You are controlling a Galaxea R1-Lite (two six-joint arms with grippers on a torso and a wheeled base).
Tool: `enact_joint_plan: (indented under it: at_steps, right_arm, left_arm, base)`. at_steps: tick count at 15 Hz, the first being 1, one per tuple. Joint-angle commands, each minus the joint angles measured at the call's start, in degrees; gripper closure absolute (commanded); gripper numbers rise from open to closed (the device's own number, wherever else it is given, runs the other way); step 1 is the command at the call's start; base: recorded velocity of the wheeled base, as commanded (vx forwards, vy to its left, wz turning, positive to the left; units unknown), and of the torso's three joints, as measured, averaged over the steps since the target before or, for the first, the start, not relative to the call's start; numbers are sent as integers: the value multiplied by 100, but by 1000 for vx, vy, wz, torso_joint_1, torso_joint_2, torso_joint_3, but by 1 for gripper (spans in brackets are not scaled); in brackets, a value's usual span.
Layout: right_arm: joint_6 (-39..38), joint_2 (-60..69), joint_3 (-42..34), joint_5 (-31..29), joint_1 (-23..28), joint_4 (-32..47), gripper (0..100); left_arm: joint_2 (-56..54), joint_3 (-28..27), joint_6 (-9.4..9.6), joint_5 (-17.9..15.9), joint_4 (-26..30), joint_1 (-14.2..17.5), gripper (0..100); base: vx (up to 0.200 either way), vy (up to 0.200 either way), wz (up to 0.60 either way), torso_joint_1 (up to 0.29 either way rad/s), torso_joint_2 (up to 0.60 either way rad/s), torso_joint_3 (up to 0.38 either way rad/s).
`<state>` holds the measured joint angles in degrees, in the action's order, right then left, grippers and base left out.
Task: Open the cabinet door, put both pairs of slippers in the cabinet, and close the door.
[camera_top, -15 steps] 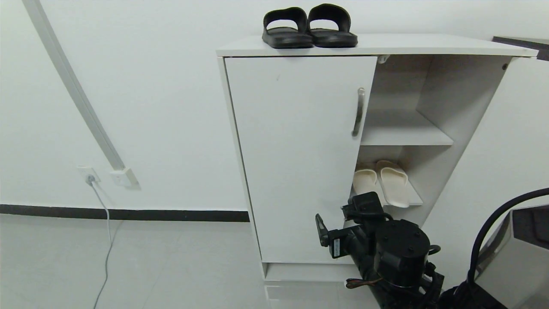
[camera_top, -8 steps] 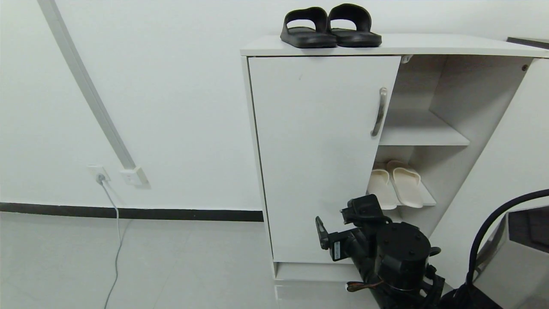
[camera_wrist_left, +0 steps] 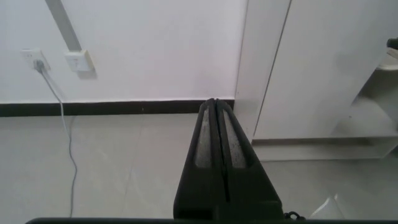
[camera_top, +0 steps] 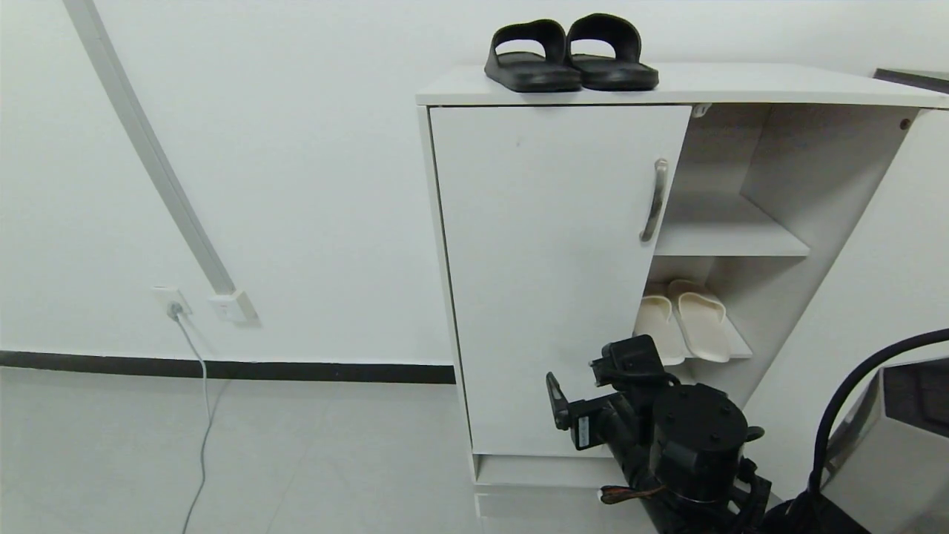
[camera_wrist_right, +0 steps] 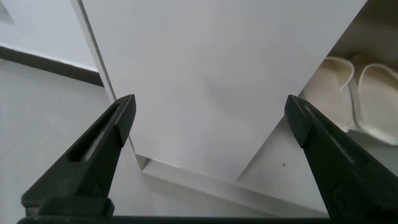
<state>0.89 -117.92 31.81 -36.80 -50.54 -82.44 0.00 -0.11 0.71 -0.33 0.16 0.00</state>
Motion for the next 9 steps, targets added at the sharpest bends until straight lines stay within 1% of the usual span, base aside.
enact_joint_plan:
  at_steps: [1, 2, 5, 9]
  right_arm:
    - [-1, -21, -8, -2, 1, 9, 0]
    - [-1, -21, -8, -2, 1, 18, 0]
    - [-1, -21, -16, 7, 36, -61, 0]
    - [-1, -38, -52, 7, 71, -79, 0]
  left_arm:
    - [0, 2, 0, -2, 11, 0, 100]
    - [9, 2, 0, -2, 11, 0, 100]
    - [9, 2, 8, -2, 11, 0, 100]
    - [0, 2, 0, -2, 11, 0, 100]
  base:
    - [0, 0, 0, -2, -100, -344]
    - [0, 0, 0, 36, -349, -378]
    - [0, 0, 0, 32, -527, -377]
    - [0, 0, 0, 115, -463, -355]
